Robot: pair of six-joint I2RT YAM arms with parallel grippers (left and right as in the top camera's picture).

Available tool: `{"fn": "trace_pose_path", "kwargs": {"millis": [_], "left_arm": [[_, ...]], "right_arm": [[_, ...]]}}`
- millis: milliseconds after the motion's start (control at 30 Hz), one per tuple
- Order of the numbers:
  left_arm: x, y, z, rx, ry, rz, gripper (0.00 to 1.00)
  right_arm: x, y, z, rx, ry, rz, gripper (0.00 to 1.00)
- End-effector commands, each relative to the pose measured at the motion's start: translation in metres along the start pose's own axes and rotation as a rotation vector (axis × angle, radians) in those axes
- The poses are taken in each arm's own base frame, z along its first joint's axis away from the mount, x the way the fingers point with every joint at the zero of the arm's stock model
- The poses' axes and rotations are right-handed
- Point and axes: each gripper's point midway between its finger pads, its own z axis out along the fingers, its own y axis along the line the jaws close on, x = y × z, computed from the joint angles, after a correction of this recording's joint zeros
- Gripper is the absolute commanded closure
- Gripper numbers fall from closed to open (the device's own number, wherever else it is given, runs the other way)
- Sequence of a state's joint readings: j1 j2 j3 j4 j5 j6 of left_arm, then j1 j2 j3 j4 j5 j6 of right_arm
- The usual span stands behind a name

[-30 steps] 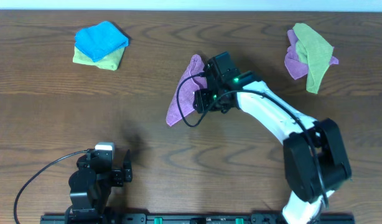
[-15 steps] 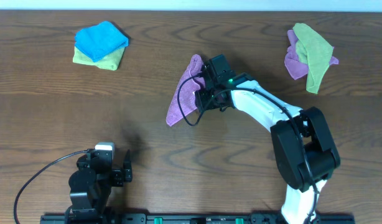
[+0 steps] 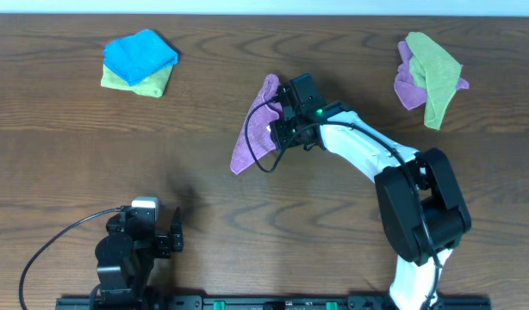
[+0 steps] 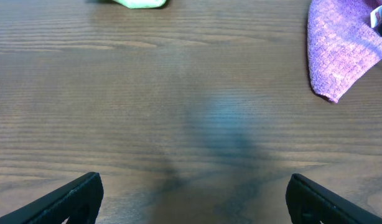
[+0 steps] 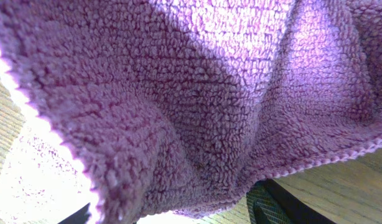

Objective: Fold the cloth

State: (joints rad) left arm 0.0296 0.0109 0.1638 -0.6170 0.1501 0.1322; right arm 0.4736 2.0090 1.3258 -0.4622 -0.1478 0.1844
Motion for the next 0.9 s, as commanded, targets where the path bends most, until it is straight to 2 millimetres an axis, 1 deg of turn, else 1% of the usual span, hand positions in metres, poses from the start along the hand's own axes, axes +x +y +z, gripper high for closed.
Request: {"fn": "trace_pose_path", "kwargs": {"millis": [0, 100, 167, 200, 300, 367, 500, 567, 667, 767, 867], "left_arm": [[0.0, 0.0, 0.001, 0.0, -0.005, 0.013, 0.05], [0.0, 0.0, 0.001, 0.0, -0.005, 0.013, 0.04], [0.0, 0.0, 0.001, 0.0, -0.005, 0.013, 0.05], [0.0, 0.0, 0.001, 0.0, -0.005, 0.013, 0.05], [0.0, 0.0, 0.001, 0.0, -0.005, 0.013, 0.05], [0.0, 0.0, 0.001, 0.0, -0.005, 0.013, 0.05], [0.0, 0.0, 0.001, 0.0, -0.005, 0.013, 0.04], [0.0, 0.0, 0.001, 0.0, -0.005, 0.013, 0.05], [0.0, 0.0, 0.001, -0.001, -0.006, 0.013, 0.04], [-0.004, 0.0, 0.001, -0.002, -0.024, 0.015, 0.04], [-0.008, 0.0, 0.001, -0.003, -0.04, 0.016, 0.05]], "right_arm": [[0.0, -0.006, 0.003, 0.013, 0.003, -0.006, 0.45], [0.006, -0.008, 0.01, 0.016, 0.023, -0.003, 0.45], [0.011, -0.007, 0.017, 0.002, 0.044, 0.0, 0.51], [0.013, -0.006, 0.019, -0.003, 0.051, 0.001, 0.59], [0.011, -0.006, 0.017, -0.003, 0.044, 0.0, 0.99], [0.009, -0.005, 0.013, -0.005, 0.035, -0.002, 0.99], [0.0, 0.0, -0.011, -0.01, 0.003, -0.007, 0.99], [-0.006, 0.004, -0.031, -0.015, -0.022, -0.011, 0.99], [-0.01, 0.012, -0.07, -0.022, -0.055, -0.019, 0.99], [-0.006, 0.016, -0.104, -0.023, -0.071, -0.035, 0.99], [0.002, 0.02, -0.135, -0.022, -0.074, -0.05, 0.99]]}}
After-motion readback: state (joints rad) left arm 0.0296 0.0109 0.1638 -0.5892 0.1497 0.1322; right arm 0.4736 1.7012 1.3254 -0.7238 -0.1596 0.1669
